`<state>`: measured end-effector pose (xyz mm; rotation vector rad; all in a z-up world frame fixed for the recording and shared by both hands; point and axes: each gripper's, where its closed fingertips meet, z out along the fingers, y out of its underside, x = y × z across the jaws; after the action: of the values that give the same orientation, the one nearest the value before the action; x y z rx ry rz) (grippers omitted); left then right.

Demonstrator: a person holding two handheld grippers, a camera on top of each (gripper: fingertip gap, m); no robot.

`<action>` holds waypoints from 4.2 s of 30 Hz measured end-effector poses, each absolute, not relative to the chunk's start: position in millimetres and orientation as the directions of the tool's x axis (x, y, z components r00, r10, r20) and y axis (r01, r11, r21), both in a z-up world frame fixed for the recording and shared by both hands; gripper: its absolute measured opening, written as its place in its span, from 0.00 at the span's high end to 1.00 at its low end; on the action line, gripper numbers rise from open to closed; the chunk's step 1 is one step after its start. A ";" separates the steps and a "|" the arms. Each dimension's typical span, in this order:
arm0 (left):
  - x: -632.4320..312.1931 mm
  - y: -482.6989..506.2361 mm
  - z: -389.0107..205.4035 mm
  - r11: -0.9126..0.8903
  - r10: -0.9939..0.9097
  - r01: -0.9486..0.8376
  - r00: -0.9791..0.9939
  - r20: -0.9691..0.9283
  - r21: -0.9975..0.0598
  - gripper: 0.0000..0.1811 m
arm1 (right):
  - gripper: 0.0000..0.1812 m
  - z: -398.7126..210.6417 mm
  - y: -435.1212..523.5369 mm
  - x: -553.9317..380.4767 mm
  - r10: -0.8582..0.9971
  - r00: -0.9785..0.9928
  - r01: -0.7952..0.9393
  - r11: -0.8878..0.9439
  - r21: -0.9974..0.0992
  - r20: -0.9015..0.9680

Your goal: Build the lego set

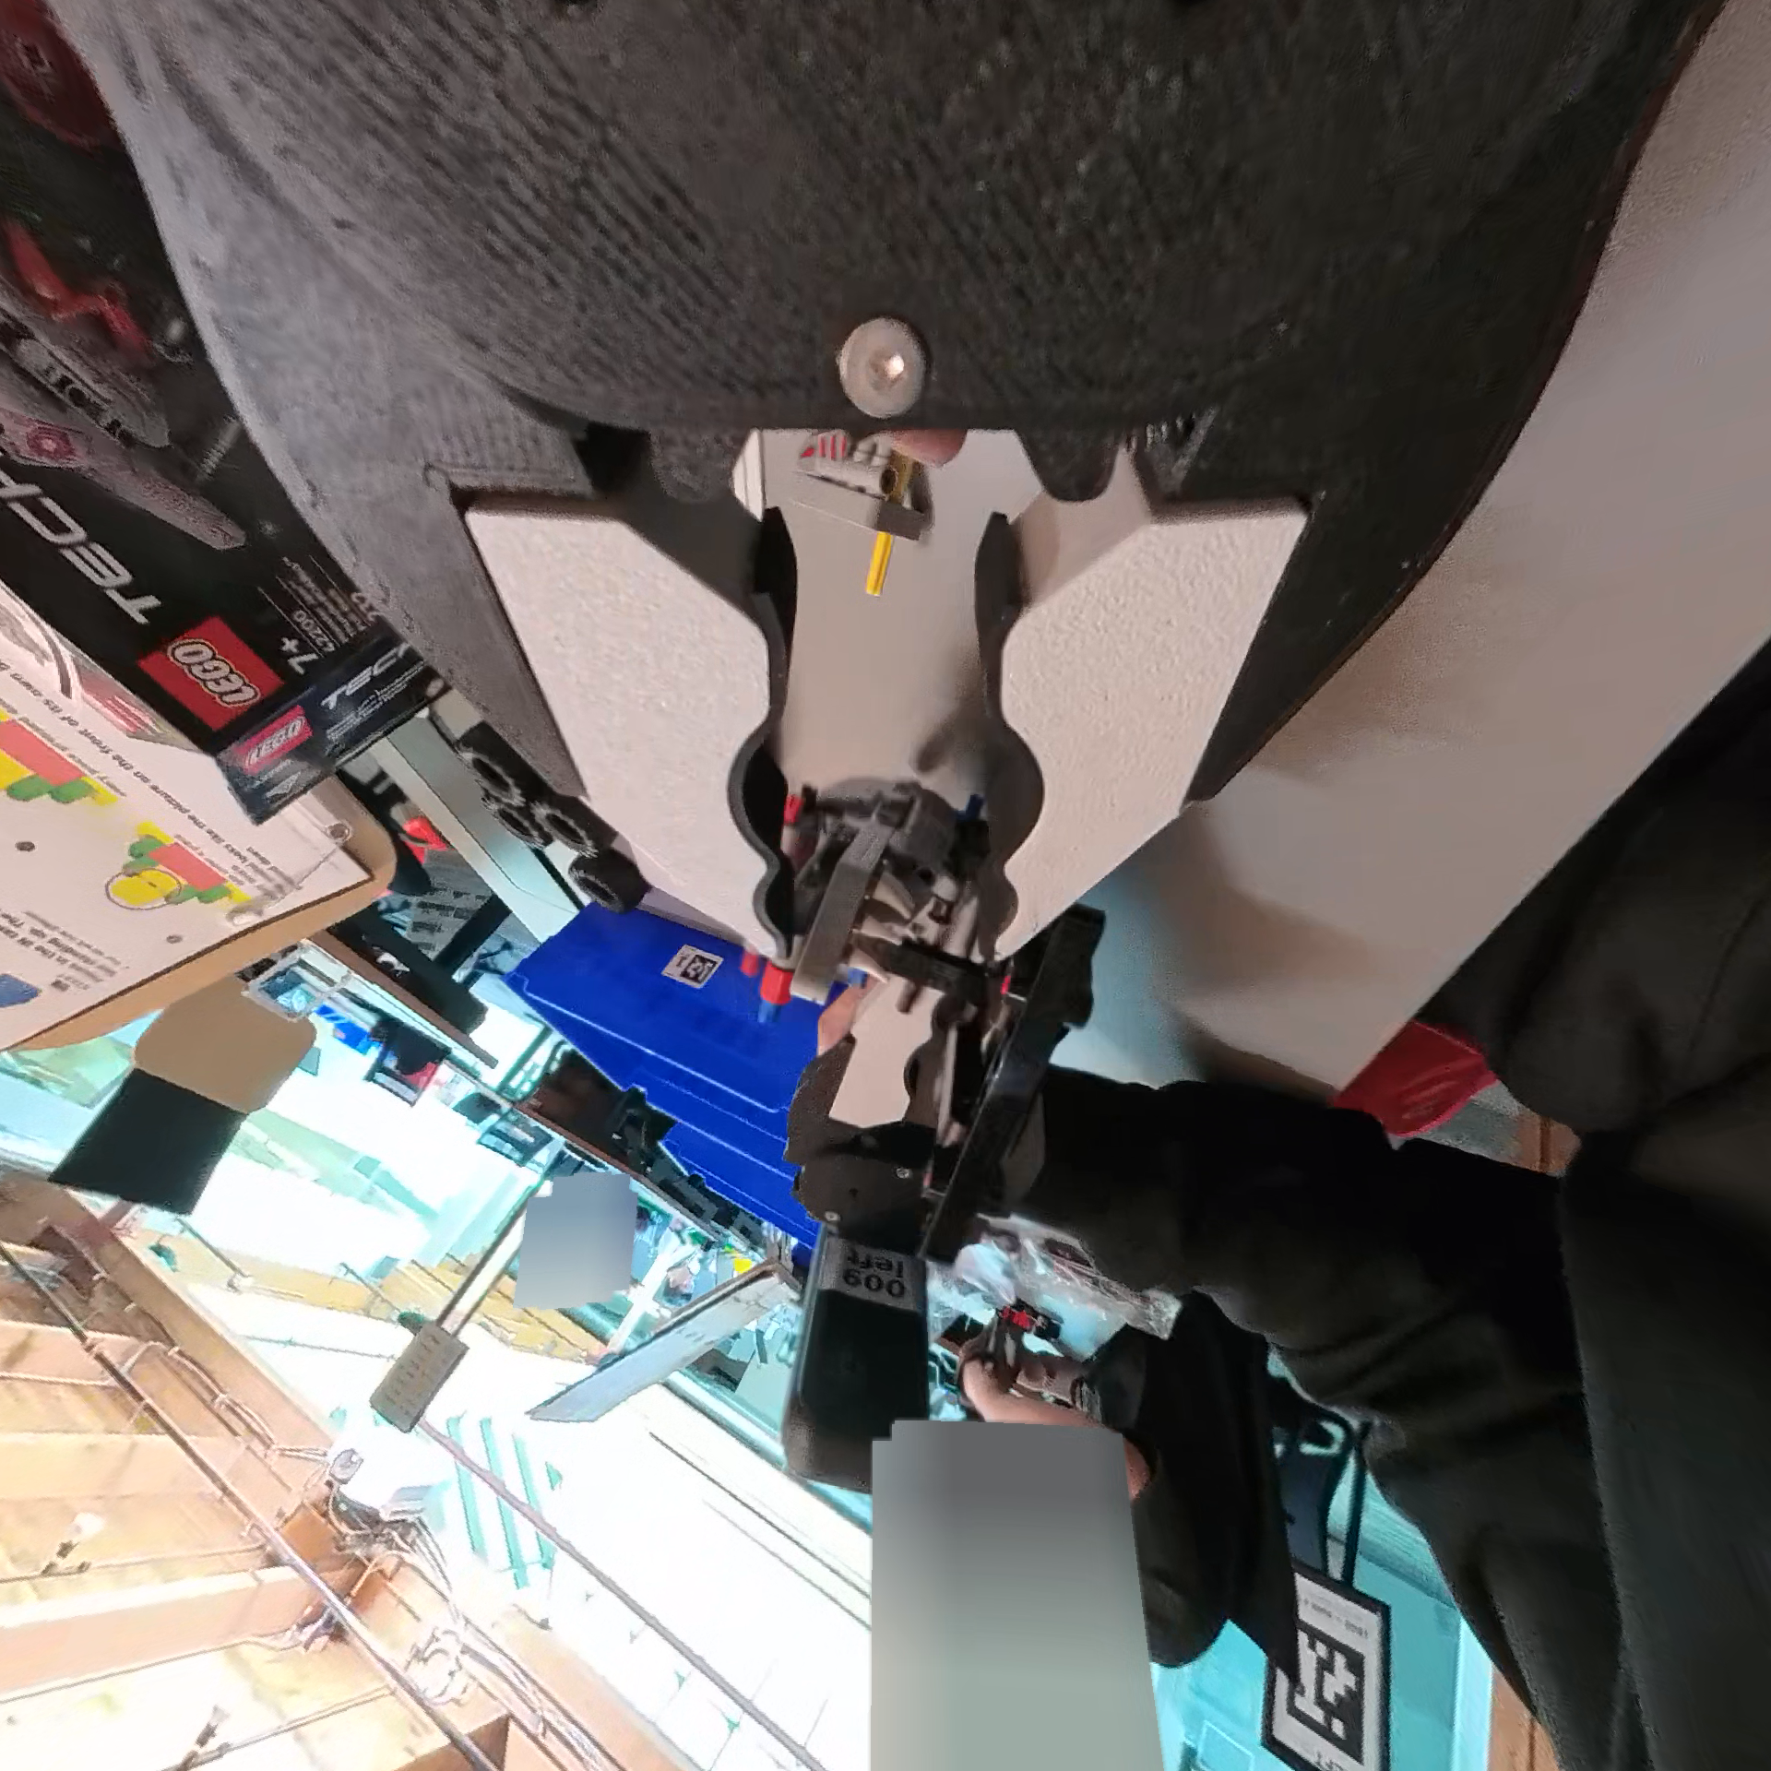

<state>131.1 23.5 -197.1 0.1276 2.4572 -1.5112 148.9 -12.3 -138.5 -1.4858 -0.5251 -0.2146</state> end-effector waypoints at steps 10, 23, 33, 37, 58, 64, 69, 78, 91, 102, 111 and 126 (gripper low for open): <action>121.0 42.0 -202.6 0.489 0.182 0.107 -0.983 -0.019 -0.866 0.98 | 0.77 -145.2 -2.9 152.6 0.409 0.790 0.494 0.017 -0.869 0.457; 102.7 64.1 -183.6 0.381 0.463 0.020 -0.870 0.172 -0.924 0.98 | 0.82 -133.8 27.7 128.8 0.542 0.762 0.286 0.211 -0.935 0.355; 109.7 71.3 -176.3 0.295 0.525 -0.019 -0.832 0.179 -0.955 0.98 | 0.82 -130.4 30.1 141.5 0.540 0.804 0.119 0.268 -0.956 0.251; 109.3 73.4 -175.9 0.273 0.542 -0.031 -0.821 0.180 -0.962 0.98 | 0.83 -130.2 31.6 140.5 0.565 0.791 0.086 0.276 -0.957 0.234; 106.2 78.0 -167.8 0.157 0.641 -0.145 -0.738 0.212 -0.977 0.98 | 0.83 -114.5 41.1 133.8 0.572 0.778 0.055 0.353 -0.934 0.262; 106.0 79.9 -167.6 0.147 0.649 -0.141 -0.733 0.203 -0.979 0.98 | 0.86 -112.2 44.1 133.9 0.568 0.787 0.062 0.316 -0.947 0.241; 104.7 81.0 -167.0 0.140 0.657 -0.138 -0.728 0.197 -0.980 0.98 | 0.87 -111.1 47.0 132.5 0.567 0.797 0.059 0.272 -0.961 0.209; 105.9 81.4 -166.3 0.129 0.648 -0.140 -0.737 0.191 -0.982 0.98 | 0.87 -109.6 45.7 134.6 0.544 0.805 0.056 0.324 -0.944 0.235; 129.3 70.7 -185.2 0.365 0.399 0.091 -0.914 0.067 -0.927 0.98 | 0.77 -157.8 17.7 193.3 0.387 0.886 0.303 -0.064 -0.951 0.256; 125.9 83.6 -248.1 0.882 0.154 0.170 -0.985 -0.071 -0.439 0.98 | 0.75 -232.7 -25.6 215.6 0.222 0.975 0.127 -0.608 -0.784 -0.014; 117.5 82.8 -248.3 0.900 0.041 0.097 -0.989 -0.140 -0.426 0.98 | 0.77 -239.9 -43.4 232.1 0.159 0.982 0.183 -0.698 -0.692 0.100; 112.6 64.3 -205.3 0.759 -0.301 -0.166 -0.947 -0.113 -0.630 0.82 | 0.78 -258.5 -13.3 213.0 0.190 0.980 0.168 -0.670 -0.723 0.052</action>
<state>112.6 64.3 -205.3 -0.3697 2.7486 -0.9551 213.0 -13.3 -258.5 -2.3179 -0.2483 0.0345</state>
